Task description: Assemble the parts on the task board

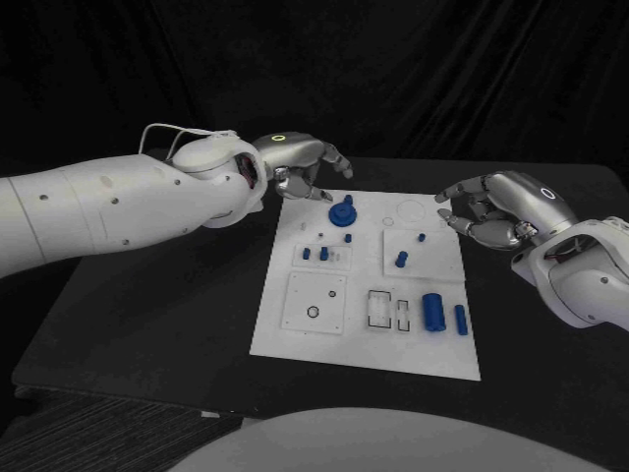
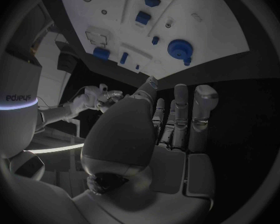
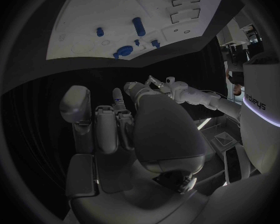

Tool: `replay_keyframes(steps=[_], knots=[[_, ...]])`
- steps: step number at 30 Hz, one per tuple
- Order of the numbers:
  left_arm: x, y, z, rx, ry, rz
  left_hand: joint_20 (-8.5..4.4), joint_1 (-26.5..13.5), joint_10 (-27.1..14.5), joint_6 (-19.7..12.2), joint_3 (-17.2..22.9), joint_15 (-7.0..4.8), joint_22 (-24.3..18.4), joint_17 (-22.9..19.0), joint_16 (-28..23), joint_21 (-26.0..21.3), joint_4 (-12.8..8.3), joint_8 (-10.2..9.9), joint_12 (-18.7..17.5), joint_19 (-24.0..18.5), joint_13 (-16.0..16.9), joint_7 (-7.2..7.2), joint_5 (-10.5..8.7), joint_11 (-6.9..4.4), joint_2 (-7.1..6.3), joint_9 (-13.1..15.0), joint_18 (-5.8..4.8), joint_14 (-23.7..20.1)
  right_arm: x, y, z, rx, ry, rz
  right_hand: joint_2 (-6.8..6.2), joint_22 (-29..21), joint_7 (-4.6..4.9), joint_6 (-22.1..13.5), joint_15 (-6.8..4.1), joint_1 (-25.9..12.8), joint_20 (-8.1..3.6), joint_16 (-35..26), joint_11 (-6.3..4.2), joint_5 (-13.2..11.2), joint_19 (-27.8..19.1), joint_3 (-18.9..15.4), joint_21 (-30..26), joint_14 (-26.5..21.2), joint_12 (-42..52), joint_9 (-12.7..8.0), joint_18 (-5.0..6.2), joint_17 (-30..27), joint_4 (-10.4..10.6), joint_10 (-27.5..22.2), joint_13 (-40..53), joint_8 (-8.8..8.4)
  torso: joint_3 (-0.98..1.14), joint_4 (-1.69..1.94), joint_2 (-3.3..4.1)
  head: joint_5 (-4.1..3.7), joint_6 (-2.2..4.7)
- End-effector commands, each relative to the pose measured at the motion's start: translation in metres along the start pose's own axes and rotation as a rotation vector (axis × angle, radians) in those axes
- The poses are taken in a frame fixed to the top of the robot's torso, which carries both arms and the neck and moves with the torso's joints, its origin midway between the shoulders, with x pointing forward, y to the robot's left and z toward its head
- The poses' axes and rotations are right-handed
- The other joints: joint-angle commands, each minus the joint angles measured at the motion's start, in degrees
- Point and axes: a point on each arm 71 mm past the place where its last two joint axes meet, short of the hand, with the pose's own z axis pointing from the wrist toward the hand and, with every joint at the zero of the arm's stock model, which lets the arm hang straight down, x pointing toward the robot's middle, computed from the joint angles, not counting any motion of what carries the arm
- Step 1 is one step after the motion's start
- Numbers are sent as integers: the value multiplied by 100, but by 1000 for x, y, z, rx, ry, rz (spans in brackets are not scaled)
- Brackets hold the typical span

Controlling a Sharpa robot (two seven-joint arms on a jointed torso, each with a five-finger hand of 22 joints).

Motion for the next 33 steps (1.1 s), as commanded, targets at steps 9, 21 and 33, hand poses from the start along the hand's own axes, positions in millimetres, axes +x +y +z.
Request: replay_keyframes(steps=[9,21,33], knots=[[52,-30,27,281,126,210,-116,80,578,475,227,-97,779,-11,358,646,-282,-67,-141,669,-944,-63,63,-105,-107,-783,-162,575,7,1,-3,-4,28,10,-5,637,9,31,20,-6,7,-51,39,-33,27,31,-42,323,-87,-9,47,471,-11,-38,763,27,-20,-2,44,-37,-1],[67,-36,42,269,114,214,-131,-184,1344,1023,325,-73,835,-8,652,861,-172,65,213,812,-958,189,112,-41,-173,-1000,-201,696,13,1,-2,-3,50,14,-4,639,7,38,21,0,7,-47,40,-35,29,36,-40,325,-42,-9,47,475,-17,10,814,30,-49,-16,69,10,-1],[75,-33,46,208,126,209,-140,-215,1573,1134,432,-27,876,60,815,1041,-168,74,419,906,-830,255,247,21,-229,-1047,-229,797,19,-1,-4,9,70,16,-10,636,8,49,22,18,7,-68,43,57,27,58,-68,320,-66,-14,49,454,-43,2,787,30,-37,-3,55,-19,-1]])
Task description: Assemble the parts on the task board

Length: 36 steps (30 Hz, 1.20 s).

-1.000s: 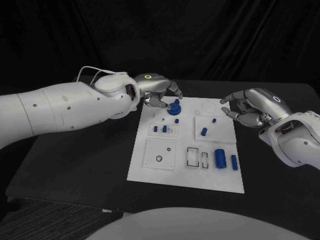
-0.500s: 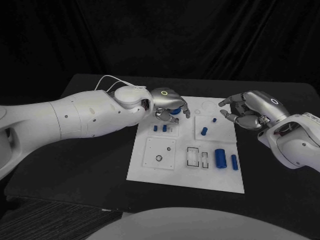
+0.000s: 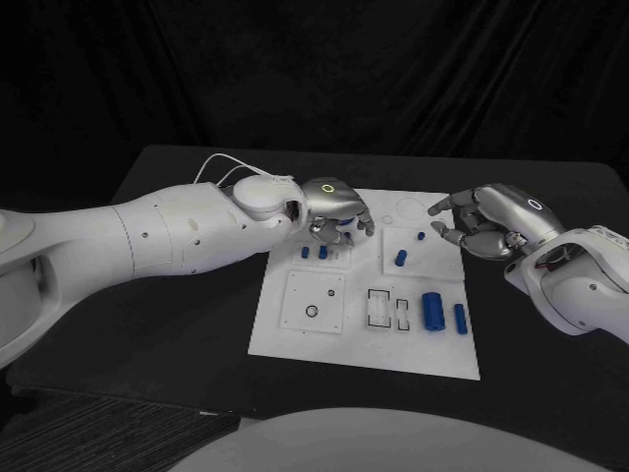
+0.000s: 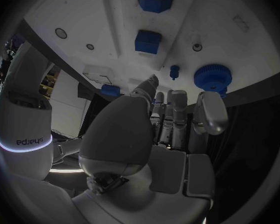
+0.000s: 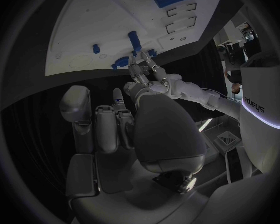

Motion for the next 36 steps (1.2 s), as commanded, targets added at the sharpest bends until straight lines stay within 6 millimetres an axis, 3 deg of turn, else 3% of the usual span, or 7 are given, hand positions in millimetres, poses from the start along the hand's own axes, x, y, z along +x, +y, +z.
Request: replay_keyframes(steps=[1,6,10,18,22,27,36], knots=[[1,1,1,-27,-1,5,-4,-54,32,37,39,-12,874,-11,21,19,-7,23,35,38,14,-3,47,14,-27,-12,-38,34,2,-1,0,4,14,0,-11,636,9,49,22,17,7,-30,23,29,25,27,-34,318,-20,-7,51,451,-12,17,778,30,0,2,-3,2,-1],[3,5,1,-54,18,1,-5,-46,11,34,72,-1,875,-10,38,29,-18,13,29,43,21,0,99,31,-37,-21,-39,42,4,-2,0,8,18,-1,-15,636,10,48,23,19,7,-31,22,54,24,33,-40,318,-22,-9,51,450,-17,17,776,28,-2,-4,-4,-8,-1],[4,7,1,-69,31,-1,1,-30,-82,18,196,29,876,-72,38,43,-54,-23,-67,43,-10,51,280,79,-57,-48,-41,7,4,-3,0,11,21,-1,-15,636,10,48,23,19,7,-31,22,54,24,33,-40,318,-22,-9,51,450,-17,17,776,28,2,-7,0,-9,-1],[5,11,0,-86,40,-1,7,-65,-48,149,318,27,876,-98,66,56,-68,21,-121,40,-33,127,298,63,-71,-38,-40,0,5,-3,-1,14,22,-2,-16,632,10,47,23,20,7,-37,22,67,20,35,-57,316,-28,-10,54,445,-20,14,770,26,2,-2,2,-21,-1],[6,12,1,-89,46,-2,5,-86,72,220,395,14,879,-105,92,75,-80,50,-100,45,-24,137,282,36,-73,-24,-42,5,5,-3,-1,13,22,-1,-16,632,10,47,23,20,7,-37,22,67,20,35,-57,316,-28,-10,54,445,-20,14,770,26,1,4,0,-22,-1],[9,12,2,-92,52,-4,1,-175,281,301,467,-4,882,-148,115,98,-60,76,-91,51,-23,125,85,-5,-96,-6,-44,10,5,-3,0,12,22,-1,-19,628,11,46,23,20,7,-44,22,76,15,37,-73,314,-32,-11,56,437,-22,10,765,25,2,-3,0,-22,-1],[12,9,4,-76,49,-8,-9,-188,504,421,553,-35,905,-109,185,195,-77,117,-81,103,-19,135,41,-58,-92,20,-61,84,6,-3,0,13,22,-1,-19,628,11,46,23,20,7,-44,22,76,15,37,-73,314,-32,-11,56,437,-22,10,765,25,3,1,1,-33,-1]])
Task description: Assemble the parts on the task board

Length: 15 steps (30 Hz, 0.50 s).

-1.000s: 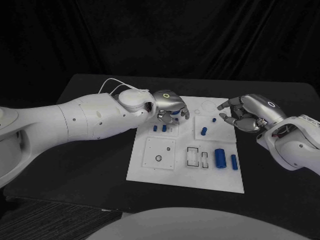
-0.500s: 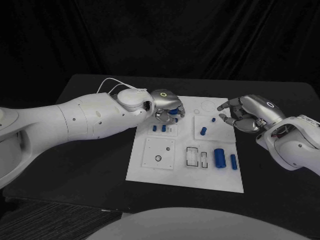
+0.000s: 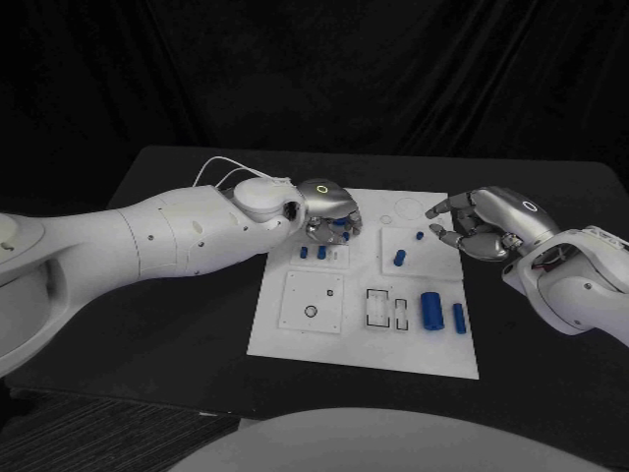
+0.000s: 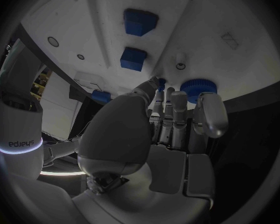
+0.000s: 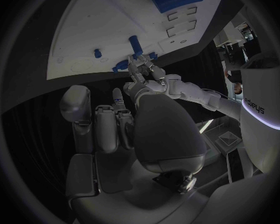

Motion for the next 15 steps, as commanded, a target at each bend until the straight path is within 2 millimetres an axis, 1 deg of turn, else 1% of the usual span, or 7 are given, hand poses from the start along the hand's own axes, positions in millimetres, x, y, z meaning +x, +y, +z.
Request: replay_keyframes(steps=[1,3,6,8,10,11,15], knots=[[1,-3,2,20,-1,-1,-3,-11,143,112,67,-17,916,32,57,73,-25,69,21,76,15,-11,-25,-16,2,23,-71,88,1,0,0,4,3,-1,-19,626,11,46,23,20,8,-21,22,33,15,22,-33,314,-33,-7,56,439,-7,10,762,25,1,2,0,-5,-1],[1,-4,2,26,-5,-1,-11,9,319,190,112,-38,943,86,113,179,-54,88,47,136,22,-8,-29,-56,1,36,-91,165,1,0,0,4,3,0,-19,626,11,46,23,20,8,-21,22,33,15,22,-33,314,-33,-7,56,439,-7,10,762,25,1,2,-1,-9,-1],[2,-4,3,28,-15,1,-22,39,528,275,173,-44,982,146,174,331,-94,104,57,220,21,-15,-28,-67,9,49,-120,261,1,0,0,3,3,0,-19,626,11,46,23,20,8,-21,22,33,15,22,-33,314,-33,-7,56,439,-7,10,762,25,-1,0,-2,-3,-1],[1,-4,3,27,-27,3,-34,88,757,415,230,-70,1019,205,228,474,-143,151,76,300,24,41,-17,-113,36,75,-147,365,1,0,0,3,3,0,-19,626,11,46,23,20,8,-21,22,33,15,22,-33,314,-33,-7,56,439,-7,10,762,25,1,0,-1,-2,-1],[0,-4,3,25,-45,7,-42,132,853,485,271,-82,1034,209,238,536,-181,171,60,336,15,58,12,-123,55,87,-159,408,1,0,0,3,3,0,-19,626,11,46,23,20,8,-21,22,33,15,22,-33,314,-33,-7,56,439,-7,10,762,25,2,0,1,2,-1],[-1,-4,3,24,-58,11,-53,190,972,573,318,-102,1057,226,255,627,-231,198,44,388,6,107,43,-142,82,102,-176,468,1,0,0,3,3,0,-19,626,11,46,23,20,8,-21,22,33,15,22,-33,314,-33,-7,56,439,-7,10,762,25,2,0,1,5,-1],[-4,-4,2,15,-112,22,-91,341,1308,790,424,-102,1104,179,219,815,-390,241,-54,496,-44,200,141,-118,75,128,-211,614,2,0,-1,3,5,0,-21,625,11,46,23,23,8,-29,23,42,14,26,-39,311,-33,-8,57,430,-12,11,762,24,0,3,1,8,-1]])
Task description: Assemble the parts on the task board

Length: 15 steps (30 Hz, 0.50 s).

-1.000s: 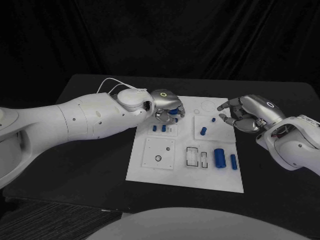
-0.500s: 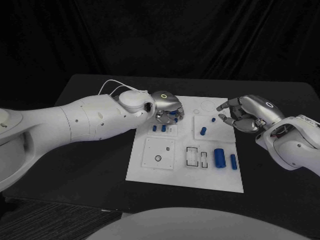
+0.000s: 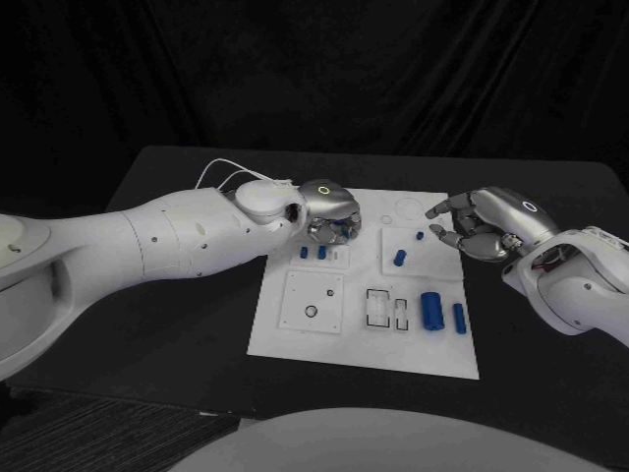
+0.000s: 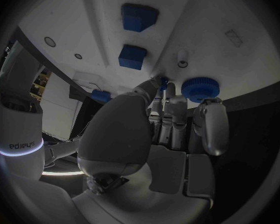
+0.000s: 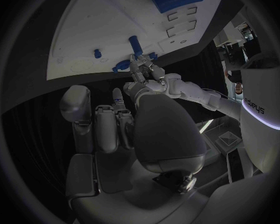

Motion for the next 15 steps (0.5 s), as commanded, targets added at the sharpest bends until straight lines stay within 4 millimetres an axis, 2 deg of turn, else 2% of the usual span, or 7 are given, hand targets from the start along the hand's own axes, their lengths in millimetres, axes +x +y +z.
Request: replay_keyframes(steps=[1,5,8,10,15], knots=[[-6,-1,-1,6,-91,20,-27,173,404,137,120,42,1110,-90,-63,99,-141,-25,-213,70,-99,55,63,-43,31,-24,-128,170,1,0,-1,3,4,0,-21,626,11,46,23,23,7,-30,23,14,14,27,-39,311,-33,-9,57,430,-12,12,763,24,-1,3,2,4,-1],[-7,-1,-4,1,-125,25,-41,199,524,176,178,31,1123,-161,-133,154,-195,-94,-420,101,-189,113,-10,-8,-2,-70,-138,236,1,0,-1,2,5,0,-21,626,11,46,23,23,7,-30,23,14,14,27,-39,311,-33,-9,57,430,-12,12,763,24,0,3,1,-6,-1],[-9,-1,-11,2,-150,25,-48,212,655,300,216,30,1135,-228,-211,202,-193,-124,-690,130,-324,164,-190,26,-12,-110,-147,320,1,0,-1,2,6,1,-21,626,11,46,23,23,7,-30,23,14,14,27,-39,311,-33,-9,57,430,-12,12,763,24,-1,2,2,-34,-1],[-10,-2,-18,8,-166,22,-56,205,737,332,206,13,1136,-276,-263,210,-154,-165,-841,137,-397,153,-340,19,-22,-143,-148,349,1,0,-2,4,7,2,-21,626,11,46,23,23,7,-30,23,14,14,27,-39,311,-33,-9,57,430,-12,12,763,24,-2,3,2,-47,-1],[-21,-1,-31,18,-179,22,-58,227,677,295,230,7,1103,-463,-421,94,-87,-266,-1154,78,-547,132,-462,22,-19,-210,-125,276,1,-1,-3,8,9,2,-17,624,10,49,23,25,8,-36,23,17,11,32,-49,309,-34,-9,58,424,-15,12,761,25,-1,3,1,-44,-1]])
